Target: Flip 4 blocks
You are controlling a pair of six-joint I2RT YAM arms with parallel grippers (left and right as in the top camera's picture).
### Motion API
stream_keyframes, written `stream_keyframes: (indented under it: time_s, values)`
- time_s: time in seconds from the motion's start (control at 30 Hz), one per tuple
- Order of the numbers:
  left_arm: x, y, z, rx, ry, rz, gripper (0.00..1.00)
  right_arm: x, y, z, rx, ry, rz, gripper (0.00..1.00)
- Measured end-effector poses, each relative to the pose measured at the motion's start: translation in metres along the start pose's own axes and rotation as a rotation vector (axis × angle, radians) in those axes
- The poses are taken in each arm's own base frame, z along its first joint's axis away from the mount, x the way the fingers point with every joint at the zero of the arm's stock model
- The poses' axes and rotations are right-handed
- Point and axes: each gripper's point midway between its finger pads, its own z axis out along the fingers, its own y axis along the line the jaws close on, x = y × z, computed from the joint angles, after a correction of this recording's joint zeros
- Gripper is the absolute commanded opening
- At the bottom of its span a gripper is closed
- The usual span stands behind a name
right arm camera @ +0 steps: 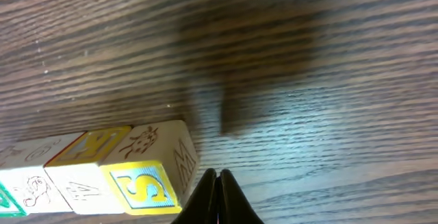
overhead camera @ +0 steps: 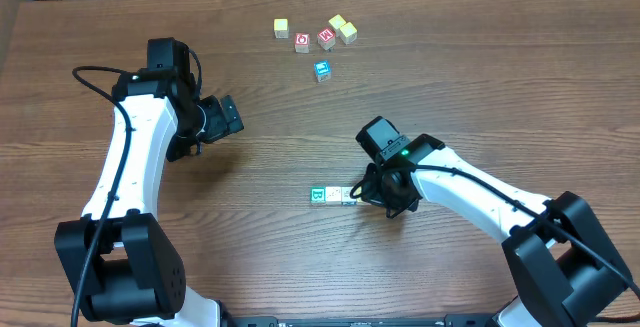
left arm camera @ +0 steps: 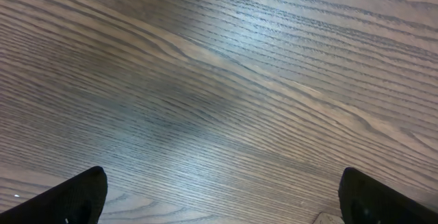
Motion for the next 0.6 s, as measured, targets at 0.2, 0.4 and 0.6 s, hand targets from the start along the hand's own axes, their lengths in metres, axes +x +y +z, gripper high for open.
stream_keyframes:
  time_s: [0.2, 0.4, 0.6]
  values:
    - [0.0, 0.0, 0.0, 0.0, 0.0, 0.0, 1.0, 0.0, -0.015, -0.012, 0.053, 0.047, -0.046, 0.04]
    - [0.0, 0.0, 0.0, 0.0, 0.0, 0.0, 1.0, -0.037, -0.01, -0.06, 0.03, 0.014, -0.063, 0.18]
    - [0.0, 0.0, 0.0, 0.0, 0.0, 0.0, 1.0, -0.064, -0.018, -0.078, 0.011, -0.033, -0.092, 0.71]
